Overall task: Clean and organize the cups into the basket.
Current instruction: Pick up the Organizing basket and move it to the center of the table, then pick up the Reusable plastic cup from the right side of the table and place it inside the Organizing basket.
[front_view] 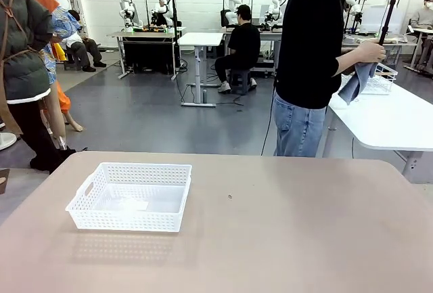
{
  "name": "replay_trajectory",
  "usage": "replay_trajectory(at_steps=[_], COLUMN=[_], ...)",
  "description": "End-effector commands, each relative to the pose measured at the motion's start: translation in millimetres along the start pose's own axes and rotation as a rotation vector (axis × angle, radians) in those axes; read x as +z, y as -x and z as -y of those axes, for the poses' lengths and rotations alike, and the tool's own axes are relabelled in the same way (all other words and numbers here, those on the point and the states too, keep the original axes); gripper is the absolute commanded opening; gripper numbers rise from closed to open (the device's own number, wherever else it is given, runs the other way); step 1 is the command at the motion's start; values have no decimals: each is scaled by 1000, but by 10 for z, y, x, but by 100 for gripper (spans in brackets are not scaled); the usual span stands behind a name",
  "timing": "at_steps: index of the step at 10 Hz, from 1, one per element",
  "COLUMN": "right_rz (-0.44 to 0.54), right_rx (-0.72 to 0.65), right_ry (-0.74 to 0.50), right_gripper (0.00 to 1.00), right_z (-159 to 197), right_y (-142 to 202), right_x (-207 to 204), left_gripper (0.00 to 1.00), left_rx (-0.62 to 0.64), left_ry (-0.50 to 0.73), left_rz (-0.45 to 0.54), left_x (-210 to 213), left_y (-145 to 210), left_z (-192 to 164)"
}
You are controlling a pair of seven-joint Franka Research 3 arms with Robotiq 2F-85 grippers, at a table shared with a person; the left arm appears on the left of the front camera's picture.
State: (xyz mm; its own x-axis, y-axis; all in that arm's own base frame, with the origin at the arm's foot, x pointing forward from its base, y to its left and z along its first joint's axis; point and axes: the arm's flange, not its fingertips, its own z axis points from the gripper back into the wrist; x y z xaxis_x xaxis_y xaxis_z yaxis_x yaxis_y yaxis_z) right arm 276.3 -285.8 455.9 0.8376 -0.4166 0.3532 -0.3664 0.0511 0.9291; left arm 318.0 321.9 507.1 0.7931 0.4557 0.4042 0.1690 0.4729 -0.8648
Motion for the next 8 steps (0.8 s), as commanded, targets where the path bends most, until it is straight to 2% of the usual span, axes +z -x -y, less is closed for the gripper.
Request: replay_trajectory(at_steps=[1,8], right_rz=[1,1], right_rx=[10,10], right_ry=[-14,-14], right_gripper=[100,100], right_z=[-26,-26], right_y=[-14,-14], right_x=[7,7], left_gripper=[100,100], left_rx=[-15,-15], left_ry=[3,3], left_rz=[-9,-9], left_x=[29,29], left_y=[-6,-6], left_z=[-1,-1])
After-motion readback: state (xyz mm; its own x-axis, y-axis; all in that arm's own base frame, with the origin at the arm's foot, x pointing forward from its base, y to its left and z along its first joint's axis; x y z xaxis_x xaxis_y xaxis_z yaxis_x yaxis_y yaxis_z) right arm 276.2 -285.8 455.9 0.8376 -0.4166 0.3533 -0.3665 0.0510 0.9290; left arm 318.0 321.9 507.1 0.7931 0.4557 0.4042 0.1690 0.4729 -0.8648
